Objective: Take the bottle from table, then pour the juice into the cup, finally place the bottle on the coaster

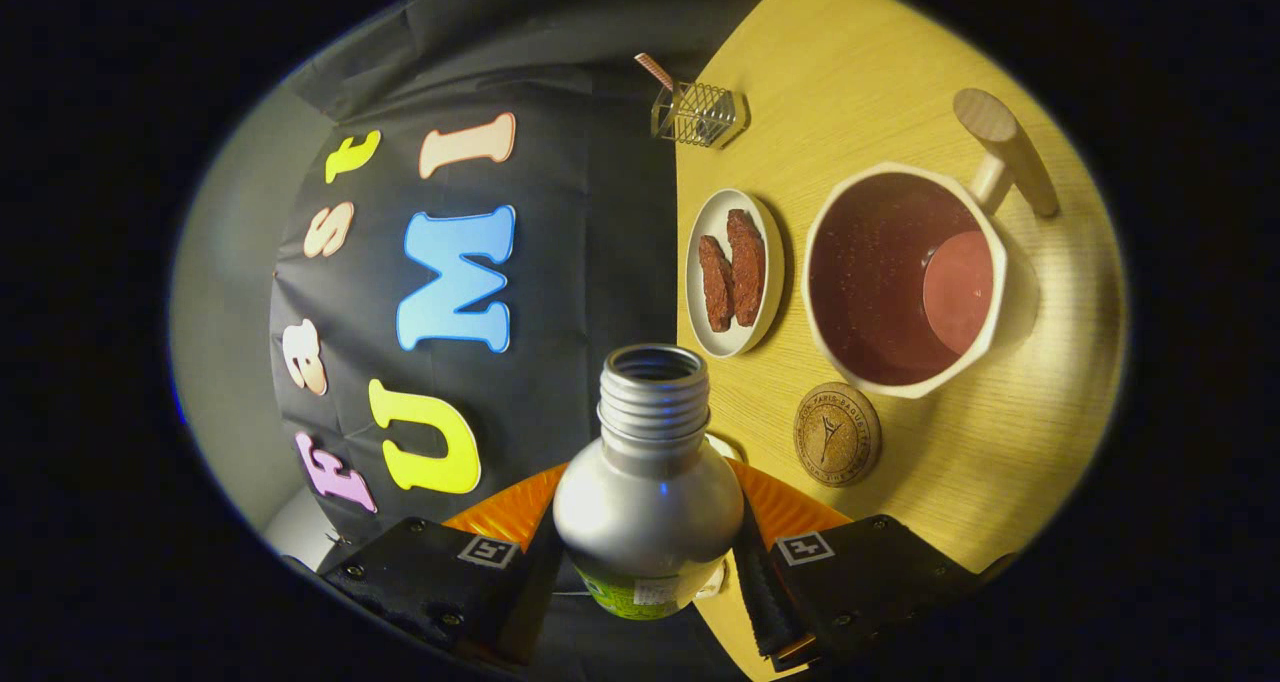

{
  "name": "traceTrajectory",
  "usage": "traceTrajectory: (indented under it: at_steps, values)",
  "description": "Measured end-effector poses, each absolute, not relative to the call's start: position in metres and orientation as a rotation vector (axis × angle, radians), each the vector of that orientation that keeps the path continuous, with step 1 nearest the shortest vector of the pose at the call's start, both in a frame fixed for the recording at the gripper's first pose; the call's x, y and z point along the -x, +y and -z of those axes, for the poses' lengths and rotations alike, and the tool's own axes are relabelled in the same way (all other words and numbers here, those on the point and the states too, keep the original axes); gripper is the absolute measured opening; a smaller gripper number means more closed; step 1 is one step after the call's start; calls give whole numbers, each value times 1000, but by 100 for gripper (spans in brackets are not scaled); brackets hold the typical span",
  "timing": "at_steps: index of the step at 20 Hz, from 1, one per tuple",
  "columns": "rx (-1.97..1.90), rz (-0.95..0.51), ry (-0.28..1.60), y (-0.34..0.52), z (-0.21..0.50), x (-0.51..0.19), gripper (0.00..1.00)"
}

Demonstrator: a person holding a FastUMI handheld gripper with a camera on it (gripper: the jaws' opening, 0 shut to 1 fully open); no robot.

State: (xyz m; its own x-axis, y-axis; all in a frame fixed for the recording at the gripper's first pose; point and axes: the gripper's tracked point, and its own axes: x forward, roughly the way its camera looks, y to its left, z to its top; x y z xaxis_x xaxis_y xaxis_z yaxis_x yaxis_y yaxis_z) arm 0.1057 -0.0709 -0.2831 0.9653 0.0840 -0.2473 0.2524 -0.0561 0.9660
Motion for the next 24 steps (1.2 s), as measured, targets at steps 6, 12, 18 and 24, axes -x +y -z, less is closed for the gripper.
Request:
traceTrajectory:
  at_steps: [6, 12, 18, 24]
  values:
    - [-1704, 168, 229, -82, 288, -106, 78]
    - [-1773, 180, 230, -80, 289, -108, 78]
    - [-1849, 195, 191, -84, 287, -110, 78]
    - [-1902, 187, 162, -86, 282, -118, 78]
